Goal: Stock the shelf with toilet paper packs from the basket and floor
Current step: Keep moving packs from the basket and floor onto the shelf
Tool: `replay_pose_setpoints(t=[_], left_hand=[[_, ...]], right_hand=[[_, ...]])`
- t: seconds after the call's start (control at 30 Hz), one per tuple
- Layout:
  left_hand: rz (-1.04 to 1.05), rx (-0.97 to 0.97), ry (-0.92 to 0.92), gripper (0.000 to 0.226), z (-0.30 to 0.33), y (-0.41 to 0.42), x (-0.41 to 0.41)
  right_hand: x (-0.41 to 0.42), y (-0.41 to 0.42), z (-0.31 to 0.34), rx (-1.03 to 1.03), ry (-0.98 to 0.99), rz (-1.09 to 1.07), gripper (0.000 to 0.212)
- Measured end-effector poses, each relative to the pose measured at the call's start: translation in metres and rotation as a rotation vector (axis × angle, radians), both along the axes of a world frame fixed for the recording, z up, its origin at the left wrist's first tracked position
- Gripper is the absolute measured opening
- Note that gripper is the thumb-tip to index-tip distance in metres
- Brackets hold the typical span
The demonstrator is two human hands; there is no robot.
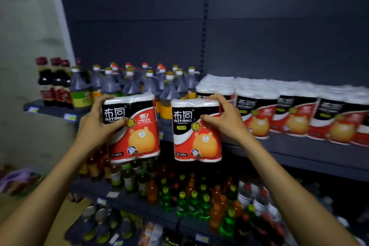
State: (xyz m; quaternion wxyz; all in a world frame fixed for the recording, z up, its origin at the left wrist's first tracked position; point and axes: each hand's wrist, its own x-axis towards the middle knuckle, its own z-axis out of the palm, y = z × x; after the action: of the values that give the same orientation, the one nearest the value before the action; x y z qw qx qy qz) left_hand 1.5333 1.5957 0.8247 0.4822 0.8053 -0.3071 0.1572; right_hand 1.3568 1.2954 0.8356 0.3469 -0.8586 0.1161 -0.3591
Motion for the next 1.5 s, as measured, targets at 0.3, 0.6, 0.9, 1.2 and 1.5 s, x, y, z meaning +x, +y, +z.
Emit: replay_pose_setpoints(t=[0.3, 0.6, 0.9, 1.2, 1.5], left_hand=[[-0.265, -0.032, -0.038, 0.061, 0.014, -0.164, -0.09], [-0.302, 0.042, -0.137, 0.068, 0.023, -0.303, -0.203], [-0.314, 0.032, -0.156, 0.062, 0.028, -0.398, -0.242], [-0.196, 0.166, -0.274, 0.06, 0.008, -0.46, -0.249], [-0.108, 0.24, -0.361, 0.057, -0.002, -0.47, -0.247]], right_hand=[[-0.168, -0.113, 0.009, 0.026, -0.058, -0.219, 0.046], [-0.312, -0.218, 0.012, 0.003, -0.043, -0.361, 0.049], [-0.357, -0.275, 0.003, 0.113, -0.082, -0.432, 0.048], [-0.365, -0.3, 0.006, 0.117, -0.096, -0.507, 0.05], [-0.353, -0.308, -0.003, 0.096, -0.084, -0.517, 0.049]])
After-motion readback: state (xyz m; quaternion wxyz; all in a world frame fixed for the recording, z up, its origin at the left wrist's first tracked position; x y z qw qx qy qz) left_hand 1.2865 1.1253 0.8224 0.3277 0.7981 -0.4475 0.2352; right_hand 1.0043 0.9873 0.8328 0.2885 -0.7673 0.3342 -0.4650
